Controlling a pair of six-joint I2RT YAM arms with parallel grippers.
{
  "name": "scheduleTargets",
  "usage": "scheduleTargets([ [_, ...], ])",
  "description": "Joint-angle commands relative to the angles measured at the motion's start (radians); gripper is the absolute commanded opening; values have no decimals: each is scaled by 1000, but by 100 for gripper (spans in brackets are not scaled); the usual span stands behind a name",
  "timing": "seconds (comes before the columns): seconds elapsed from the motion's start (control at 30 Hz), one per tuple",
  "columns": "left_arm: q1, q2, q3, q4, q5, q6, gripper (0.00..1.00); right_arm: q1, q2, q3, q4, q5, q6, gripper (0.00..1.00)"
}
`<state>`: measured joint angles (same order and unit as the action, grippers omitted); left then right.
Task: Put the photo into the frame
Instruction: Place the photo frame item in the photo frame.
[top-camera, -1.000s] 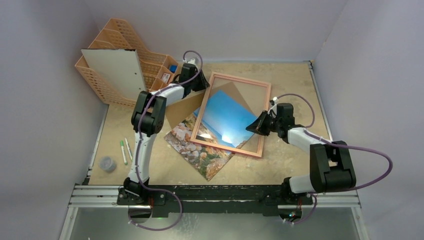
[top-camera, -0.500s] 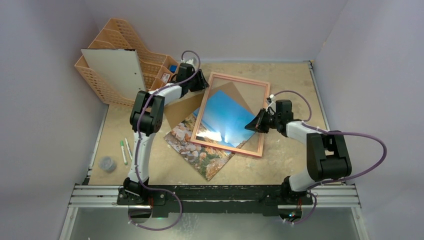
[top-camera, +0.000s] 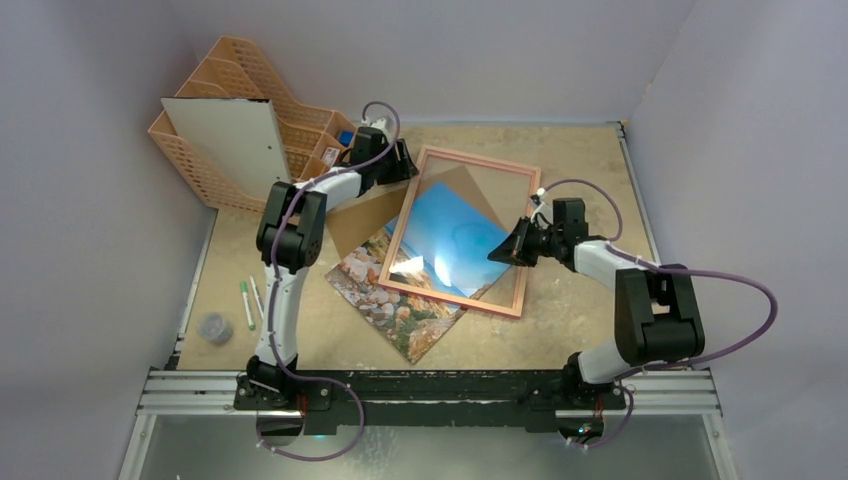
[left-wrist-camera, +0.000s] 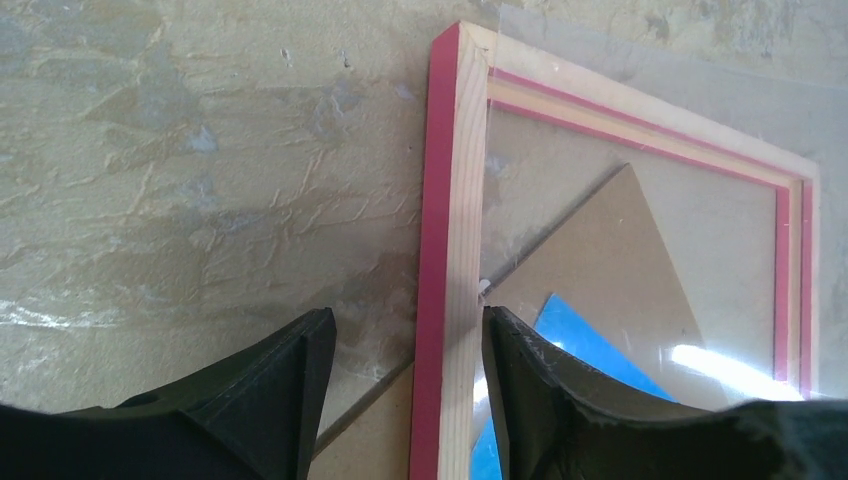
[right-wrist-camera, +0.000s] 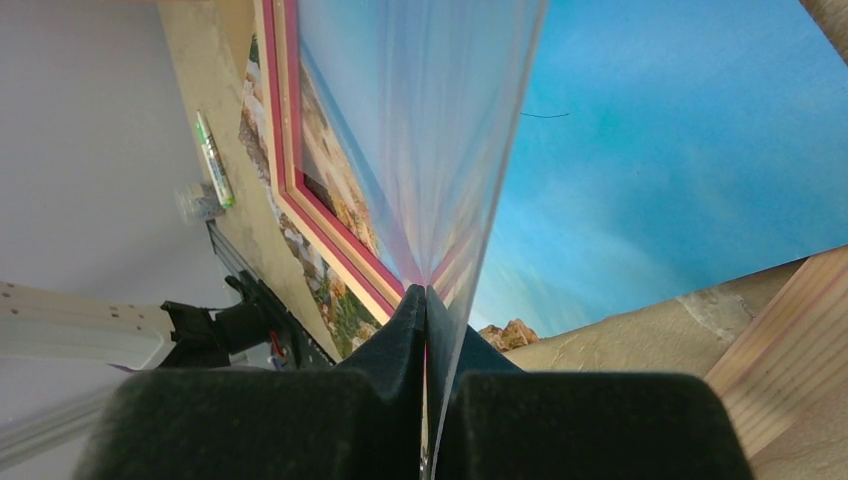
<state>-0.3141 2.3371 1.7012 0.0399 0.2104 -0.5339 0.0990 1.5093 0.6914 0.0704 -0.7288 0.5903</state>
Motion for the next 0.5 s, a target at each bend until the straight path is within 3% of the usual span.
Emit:
scheduleTargets([
  [0.0, 12, -32, -56, -82, 1, 18, 60, 19, -52, -6, -54, -49, -6, 0],
  [0.47, 10, -132, -119, -23, 17, -27, 71, 18, -106, 29, -67, -63, 16, 0],
])
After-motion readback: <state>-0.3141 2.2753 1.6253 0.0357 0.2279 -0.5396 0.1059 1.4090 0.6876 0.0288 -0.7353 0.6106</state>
